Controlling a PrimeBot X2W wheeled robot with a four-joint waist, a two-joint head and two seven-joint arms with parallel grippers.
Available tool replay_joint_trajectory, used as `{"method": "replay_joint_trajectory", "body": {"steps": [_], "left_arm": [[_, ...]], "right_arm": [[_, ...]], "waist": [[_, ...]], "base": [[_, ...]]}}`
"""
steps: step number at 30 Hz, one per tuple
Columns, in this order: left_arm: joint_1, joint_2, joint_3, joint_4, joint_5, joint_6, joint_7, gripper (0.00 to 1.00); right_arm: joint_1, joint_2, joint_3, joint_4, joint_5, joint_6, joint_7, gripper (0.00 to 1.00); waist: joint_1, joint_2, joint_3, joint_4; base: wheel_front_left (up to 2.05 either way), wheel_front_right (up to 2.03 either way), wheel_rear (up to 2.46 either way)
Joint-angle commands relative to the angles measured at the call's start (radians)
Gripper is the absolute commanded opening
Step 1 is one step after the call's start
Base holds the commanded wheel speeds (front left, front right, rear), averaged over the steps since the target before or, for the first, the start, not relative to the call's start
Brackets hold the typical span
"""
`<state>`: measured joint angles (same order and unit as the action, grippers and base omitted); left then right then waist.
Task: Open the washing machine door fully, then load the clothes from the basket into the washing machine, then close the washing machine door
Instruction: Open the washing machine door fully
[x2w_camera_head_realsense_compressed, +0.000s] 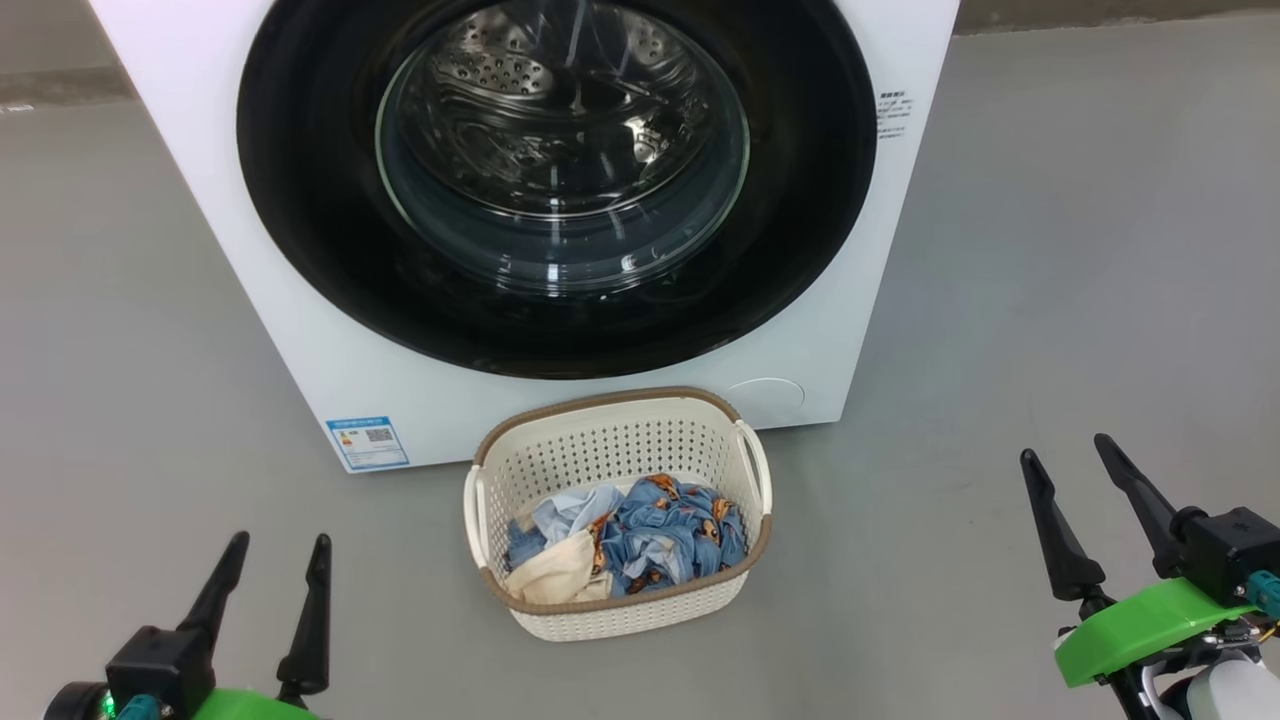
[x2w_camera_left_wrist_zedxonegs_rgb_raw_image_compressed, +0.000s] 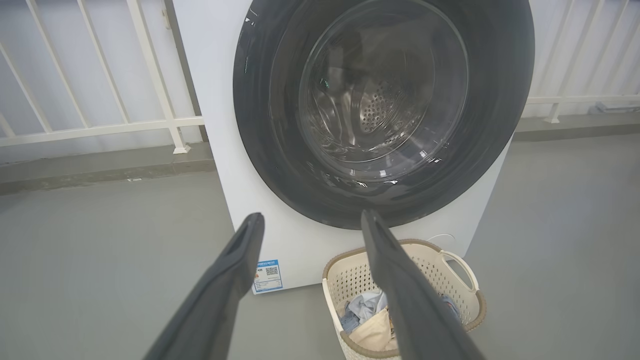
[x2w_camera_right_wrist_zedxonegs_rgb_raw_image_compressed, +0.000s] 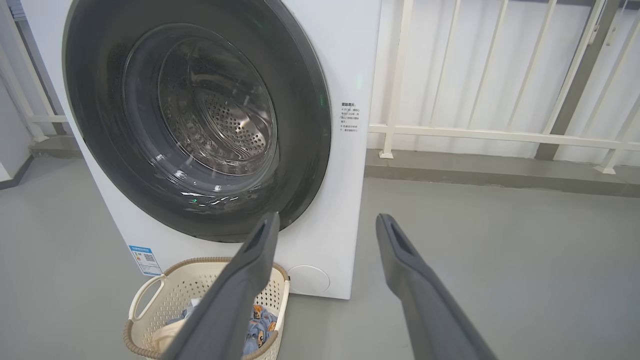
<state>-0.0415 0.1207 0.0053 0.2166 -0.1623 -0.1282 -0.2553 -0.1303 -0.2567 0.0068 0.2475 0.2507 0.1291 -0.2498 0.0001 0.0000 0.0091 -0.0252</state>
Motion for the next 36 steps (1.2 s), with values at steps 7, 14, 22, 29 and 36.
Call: {"method": "replay_joint_trajectory", "body": {"steps": [7,14,22,29,36], "left_arm": [[-0.042,0.02,0.021,-0.007,-0.008,-0.002,-0.006,1.0],[-0.044,0.021,0.017,-0.003,-0.015,-0.002,-0.006,1.0],[-0.049,0.024,0.017,-0.003,-0.02,-0.002,-0.006,1.0],[-0.051,0.018,0.025,-0.021,-0.032,-0.002,-0.006,1.0],[-0.047,0.01,0.031,-0.039,-0.001,-0.002,-0.006,1.0]], "right_arm": [[-0.027,-0.007,-0.005,-0.024,0.019,0.002,-0.012,1.0],[-0.019,-0.002,-0.006,-0.022,0.017,0.002,-0.012,1.0],[-0.017,0.0,-0.008,-0.022,0.013,0.002,-0.012,1.0],[-0.016,0.002,-0.013,-0.025,0.019,0.002,-0.012,1.0],[-0.021,0.004,-0.015,-0.032,0.019,0.002,-0.012,1.0]], "waist": [[0.0,0.0,-0.005,0.01],[0.0,0.0,-0.006,0.015],[0.0,0.0,-0.004,0.013],[0.0,0.0,0.004,0.014],[0.0,0.0,0.009,0.016]], "base": [[0.6,0.6,-1.21],[0.51,0.38,-0.89],[1.04,0.92,-1.96],[1.03,0.89,-1.93],[0.41,0.41,-0.83]]}}
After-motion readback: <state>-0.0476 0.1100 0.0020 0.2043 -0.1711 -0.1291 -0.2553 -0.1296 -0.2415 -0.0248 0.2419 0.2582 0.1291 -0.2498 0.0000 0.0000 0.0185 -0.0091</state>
